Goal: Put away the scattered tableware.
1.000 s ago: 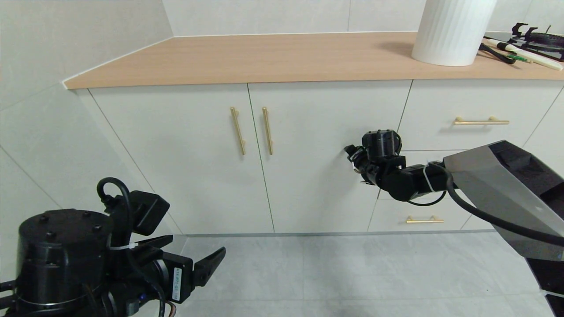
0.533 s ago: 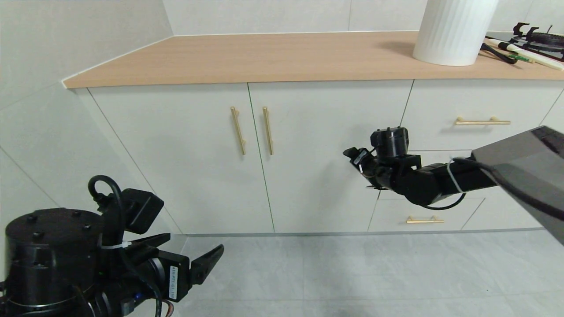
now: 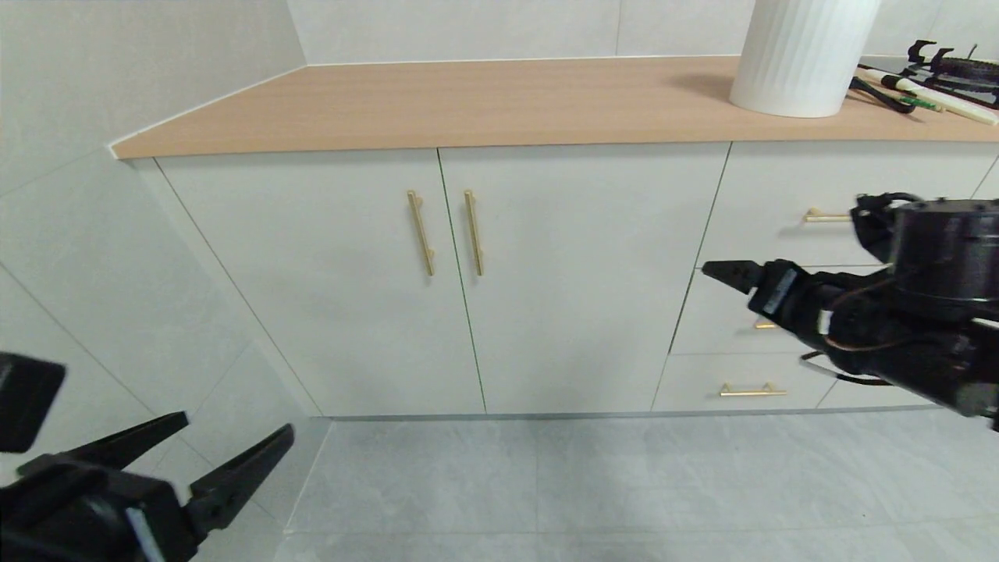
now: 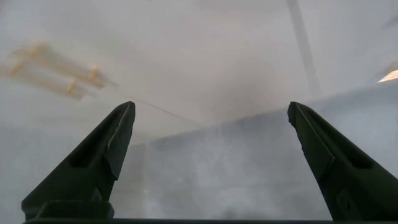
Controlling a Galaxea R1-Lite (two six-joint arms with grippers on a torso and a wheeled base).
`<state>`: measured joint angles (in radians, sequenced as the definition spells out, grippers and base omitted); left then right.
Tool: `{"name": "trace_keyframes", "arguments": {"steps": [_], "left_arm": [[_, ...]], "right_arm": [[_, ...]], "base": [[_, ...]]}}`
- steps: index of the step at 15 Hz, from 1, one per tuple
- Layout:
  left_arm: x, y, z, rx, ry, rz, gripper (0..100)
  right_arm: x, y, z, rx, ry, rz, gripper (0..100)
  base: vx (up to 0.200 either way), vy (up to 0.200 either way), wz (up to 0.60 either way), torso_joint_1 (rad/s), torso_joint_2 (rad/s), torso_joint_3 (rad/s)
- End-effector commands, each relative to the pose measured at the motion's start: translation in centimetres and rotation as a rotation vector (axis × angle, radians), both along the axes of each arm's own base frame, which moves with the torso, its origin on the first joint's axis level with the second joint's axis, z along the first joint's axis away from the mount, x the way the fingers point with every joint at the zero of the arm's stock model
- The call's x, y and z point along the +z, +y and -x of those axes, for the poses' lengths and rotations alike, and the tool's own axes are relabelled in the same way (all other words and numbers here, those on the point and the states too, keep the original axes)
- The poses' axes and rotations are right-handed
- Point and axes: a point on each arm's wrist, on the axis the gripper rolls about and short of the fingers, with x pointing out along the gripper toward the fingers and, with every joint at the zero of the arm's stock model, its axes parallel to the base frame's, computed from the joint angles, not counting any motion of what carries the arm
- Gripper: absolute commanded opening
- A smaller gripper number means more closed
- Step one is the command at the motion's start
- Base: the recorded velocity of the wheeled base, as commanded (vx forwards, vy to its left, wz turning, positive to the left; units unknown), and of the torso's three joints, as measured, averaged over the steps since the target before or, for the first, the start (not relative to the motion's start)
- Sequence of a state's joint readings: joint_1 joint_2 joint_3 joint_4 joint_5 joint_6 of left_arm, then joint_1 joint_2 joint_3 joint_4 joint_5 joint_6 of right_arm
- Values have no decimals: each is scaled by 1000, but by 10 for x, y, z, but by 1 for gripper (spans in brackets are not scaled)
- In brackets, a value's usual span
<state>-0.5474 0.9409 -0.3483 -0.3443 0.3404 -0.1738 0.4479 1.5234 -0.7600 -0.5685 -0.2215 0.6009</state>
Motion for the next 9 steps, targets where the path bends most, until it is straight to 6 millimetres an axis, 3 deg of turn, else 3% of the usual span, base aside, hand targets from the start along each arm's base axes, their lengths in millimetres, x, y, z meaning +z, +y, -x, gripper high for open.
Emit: {"name": "trace_keyframes", "arguments": {"steps": [1,2,4,9], "left_arm": [[-10,41,60,84,-132,25,100],[-15,50,78,93,-164,22,100],[-25,59,103,116,-172,13,100],[-37,63,130,253,-264,8,100]], "right_arm": [[13,-67,137,-49,-293,128,100],[4,-85,171,-110,-352,197,100],[-18,-110,213,-301,-369,336,100],[-44,-123,287,-392,-436,444,100]], "base": [[0,0,0,0,0,0],[0,0,0,0,0,0],[0,0,0,0,0,0],[0,0,0,0,0,0]]}}
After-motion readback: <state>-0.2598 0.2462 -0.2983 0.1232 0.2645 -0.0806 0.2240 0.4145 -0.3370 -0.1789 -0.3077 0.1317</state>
